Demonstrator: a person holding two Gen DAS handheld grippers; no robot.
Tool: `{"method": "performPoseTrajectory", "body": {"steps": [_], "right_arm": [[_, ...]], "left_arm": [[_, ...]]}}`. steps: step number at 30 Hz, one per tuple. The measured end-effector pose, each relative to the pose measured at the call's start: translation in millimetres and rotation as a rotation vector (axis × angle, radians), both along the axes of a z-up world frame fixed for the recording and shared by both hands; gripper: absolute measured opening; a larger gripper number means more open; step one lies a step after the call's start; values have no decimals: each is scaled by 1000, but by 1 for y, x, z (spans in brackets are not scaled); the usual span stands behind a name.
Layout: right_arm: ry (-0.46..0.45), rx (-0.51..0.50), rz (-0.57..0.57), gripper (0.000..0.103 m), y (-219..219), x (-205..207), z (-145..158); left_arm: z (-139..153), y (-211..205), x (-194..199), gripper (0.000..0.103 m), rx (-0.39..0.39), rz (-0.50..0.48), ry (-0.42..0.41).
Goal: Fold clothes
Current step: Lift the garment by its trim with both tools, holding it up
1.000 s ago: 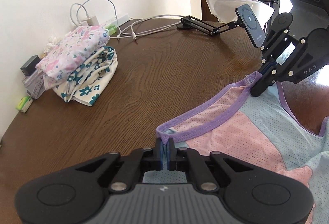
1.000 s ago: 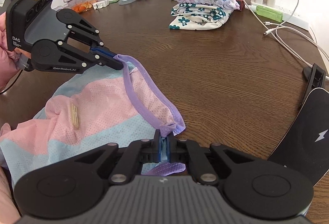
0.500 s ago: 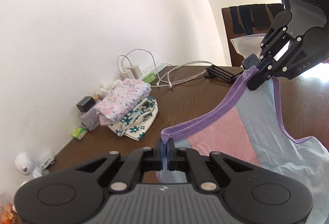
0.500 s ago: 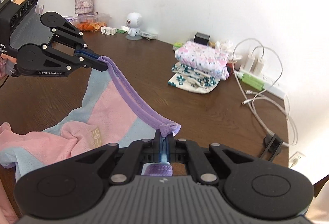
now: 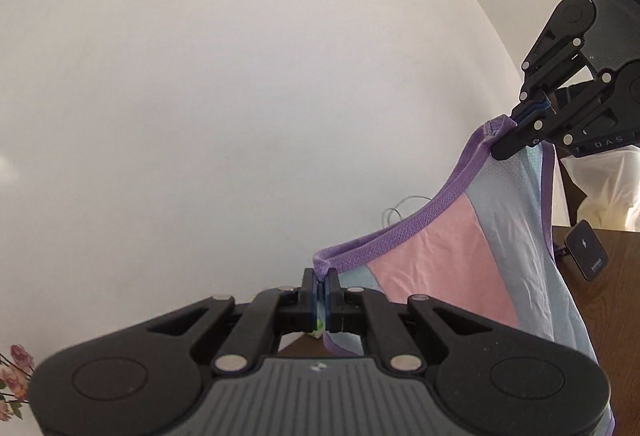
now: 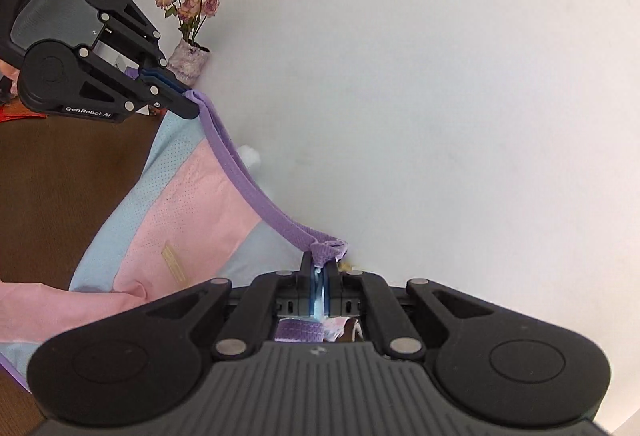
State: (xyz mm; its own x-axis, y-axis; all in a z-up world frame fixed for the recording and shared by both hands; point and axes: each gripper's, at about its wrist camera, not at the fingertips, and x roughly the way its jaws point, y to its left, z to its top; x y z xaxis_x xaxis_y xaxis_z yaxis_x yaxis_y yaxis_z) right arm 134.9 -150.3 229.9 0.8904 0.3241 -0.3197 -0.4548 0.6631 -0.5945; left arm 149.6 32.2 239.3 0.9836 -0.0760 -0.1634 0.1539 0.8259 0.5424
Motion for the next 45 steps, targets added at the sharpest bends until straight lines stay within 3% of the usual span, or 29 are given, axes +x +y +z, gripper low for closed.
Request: {"method": "performPoseTrajectory", "body": {"steps": [10,14,22,28,37,41,45], "right_arm": [[-274,-34,12,3,37,-20,114],[-323,-57,28,3,46,-35,128],[-318,-104,60,3,53,-16,129],[-285,-110,56,3,78,56,121],[-226,-116,43,3,133,195,81],[-282,-115,24,3,150,236,85],[-397,-101,-8,3,157,250,107]], "left_arm": [[117,-7,-33,2,34,180,-238],[133,-10,-52,2,69,207,-267],[145,11,-42,2,36,228,-207],[138,34,24,2,2,279,-170],[108,87,150,2,-56,370,-95],[124,98,182,2,-68,397,-168],[147,94,189,2,-22,406,-273]]}}
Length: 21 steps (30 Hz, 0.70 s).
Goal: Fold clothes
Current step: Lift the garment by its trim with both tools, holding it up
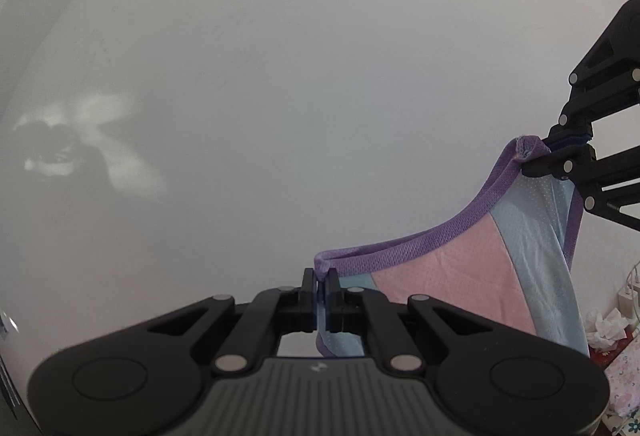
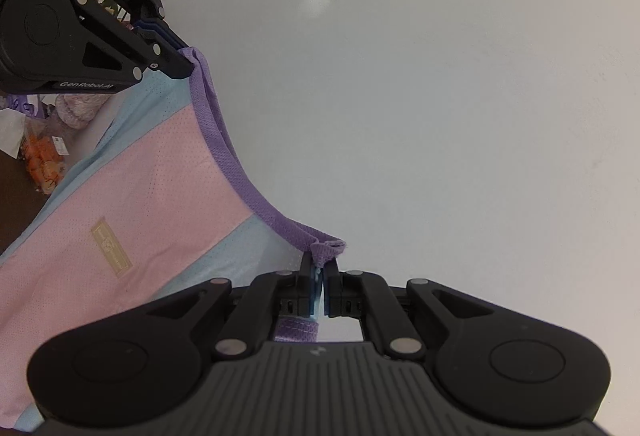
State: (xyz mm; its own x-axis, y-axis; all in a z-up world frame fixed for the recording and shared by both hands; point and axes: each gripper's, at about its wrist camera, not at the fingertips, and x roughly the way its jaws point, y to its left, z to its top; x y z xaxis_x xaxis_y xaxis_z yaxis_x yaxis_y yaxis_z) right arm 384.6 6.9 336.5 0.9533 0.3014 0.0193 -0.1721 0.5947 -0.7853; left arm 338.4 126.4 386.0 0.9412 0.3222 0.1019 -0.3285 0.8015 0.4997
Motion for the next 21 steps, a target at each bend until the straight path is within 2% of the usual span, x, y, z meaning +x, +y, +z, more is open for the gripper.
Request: {"method": "performPoseTrajectory", "body": {"steps": [2,5,9,13,18,21], "right_arm": [[-57,5,6,3,0,-9,4],[-78,-12,59,3,-12,-36,-16],[-60,-84,114,3,-35,-82,-67],[58,-176,185,3,-51,-165,-139],[259,-285,295,3,-84,-259,-241],[383,-305,337,3,-106,-304,-290]], "left_arm": [[2,-5,-12,2,28,-12,-32],[-14,-17,-47,2,71,-14,-41],[-69,-37,-115,2,124,-72,13],[-160,-34,-180,2,57,-151,193],[-303,-82,-270,2,-102,-252,522],[-354,-103,-309,2,-192,-309,661]]}}
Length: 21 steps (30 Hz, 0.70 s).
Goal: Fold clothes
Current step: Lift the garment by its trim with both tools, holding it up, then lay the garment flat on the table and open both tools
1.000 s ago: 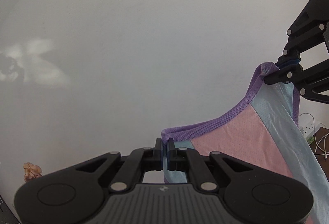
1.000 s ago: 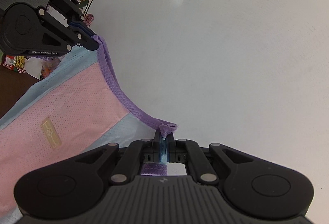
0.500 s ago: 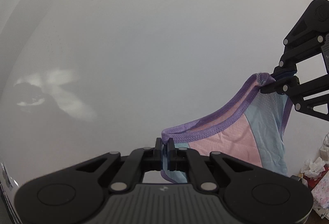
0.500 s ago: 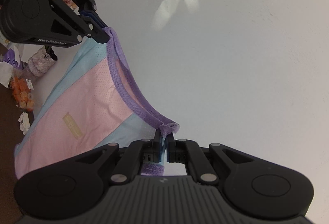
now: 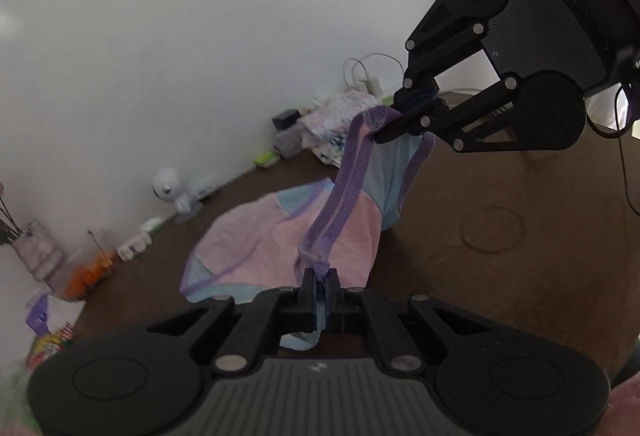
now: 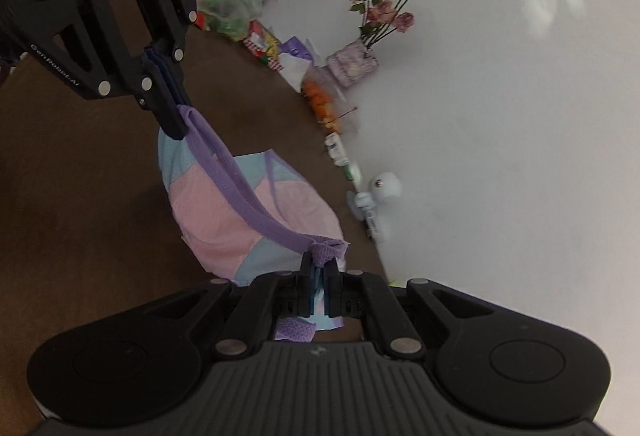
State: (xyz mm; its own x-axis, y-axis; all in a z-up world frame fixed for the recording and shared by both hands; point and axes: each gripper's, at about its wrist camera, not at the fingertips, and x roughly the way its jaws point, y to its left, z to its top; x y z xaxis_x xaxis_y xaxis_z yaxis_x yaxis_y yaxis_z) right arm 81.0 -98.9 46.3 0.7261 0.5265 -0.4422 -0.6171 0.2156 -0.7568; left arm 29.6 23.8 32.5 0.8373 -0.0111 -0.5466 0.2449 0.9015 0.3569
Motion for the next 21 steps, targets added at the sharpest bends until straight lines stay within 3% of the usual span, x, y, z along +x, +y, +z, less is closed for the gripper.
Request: {"method": "performPoseTrajectory", "body": {"steps": [3,6,13,17,18,19,20,21], "right_arm": [[83,-10,-3,3,-19,-34,-32],[125,-21,-11,3,-34,-63,-49],[175,5,-16,3,-46,-95,-64],[205,17,-12,6,-46,-98,-68],[215,20,-13,8,-47,-99,-68],[221,25,-14,20,-49,-101,-68],[227,31,-15,38,-50,-103,-69],[236,43,-15,46,-52,-104,-68]], "left_arm": [[-15,1,-26,2,-63,-3,76],[-8,10,-45,2,-85,-7,97],[-27,-6,-58,4,-65,-39,126],[-39,-10,-61,13,-76,-59,143],[-39,-11,-62,17,-85,-67,147],[-39,-12,-64,26,-97,-78,153],[-38,-10,-66,33,-112,-89,157],[-37,-7,-69,46,-126,-98,161]]}}
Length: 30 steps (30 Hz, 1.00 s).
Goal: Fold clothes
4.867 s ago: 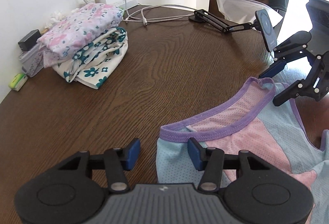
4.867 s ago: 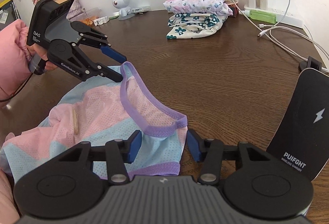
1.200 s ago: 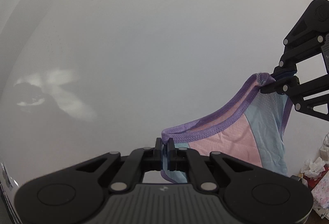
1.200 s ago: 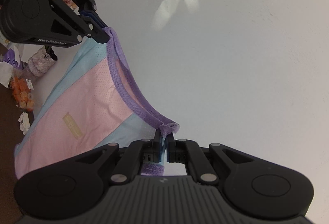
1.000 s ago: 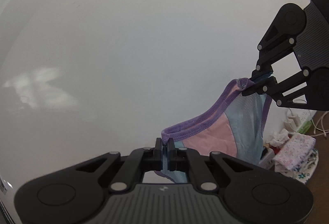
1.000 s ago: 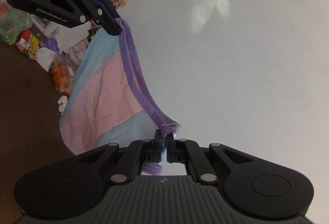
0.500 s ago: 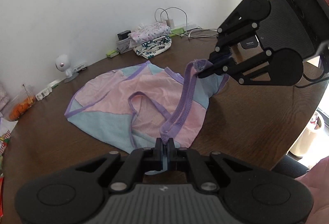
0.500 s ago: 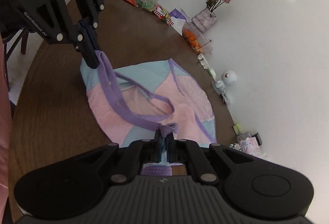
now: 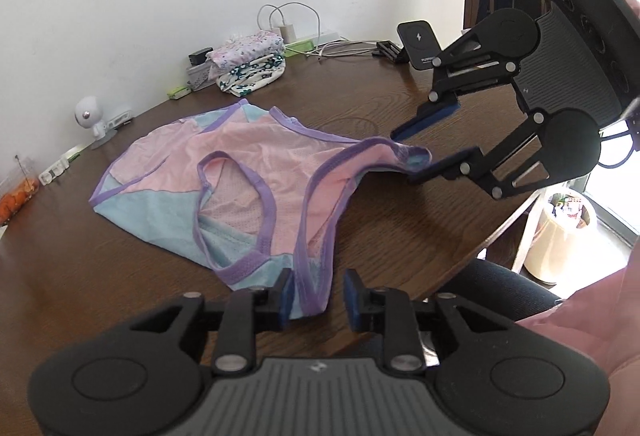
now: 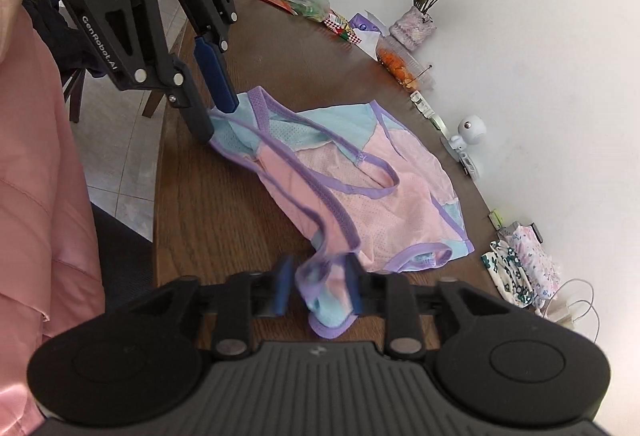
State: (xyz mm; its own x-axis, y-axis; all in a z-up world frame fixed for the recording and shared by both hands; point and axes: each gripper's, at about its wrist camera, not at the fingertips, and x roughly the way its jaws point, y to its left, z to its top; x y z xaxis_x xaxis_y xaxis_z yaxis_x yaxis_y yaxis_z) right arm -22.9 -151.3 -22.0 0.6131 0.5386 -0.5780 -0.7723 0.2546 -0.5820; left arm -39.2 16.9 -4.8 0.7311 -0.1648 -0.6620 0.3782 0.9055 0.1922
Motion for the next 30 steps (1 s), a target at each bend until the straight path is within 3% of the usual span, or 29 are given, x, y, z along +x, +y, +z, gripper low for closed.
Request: {"method": "performPoseTrajectory", "body": {"steps": [5,10,14,15,21,25,30], "right_arm": [[139,161,-99,50,-20,7,18],[354,395,-296,51,-32,47,30],[380,396,-365,50,-21,60,19],[392,402,-372,50,-20,62,16],[422,481,-453,50,-30,91,21],[375,453,-521,48,-27,143,29],[456,443,-550,42,-8,216,15]], "left_arm": [[21,26,-5,56,-95,-20,-33],[38,42,32,57,-96,36,-49],[32,42,85,53,-104,92,12],[29,42,98,48,-95,107,21],[13,48,166,44,-4,189,53],[3,50,194,36,13,182,89],[-3,56,206,22,-31,170,131]]}}
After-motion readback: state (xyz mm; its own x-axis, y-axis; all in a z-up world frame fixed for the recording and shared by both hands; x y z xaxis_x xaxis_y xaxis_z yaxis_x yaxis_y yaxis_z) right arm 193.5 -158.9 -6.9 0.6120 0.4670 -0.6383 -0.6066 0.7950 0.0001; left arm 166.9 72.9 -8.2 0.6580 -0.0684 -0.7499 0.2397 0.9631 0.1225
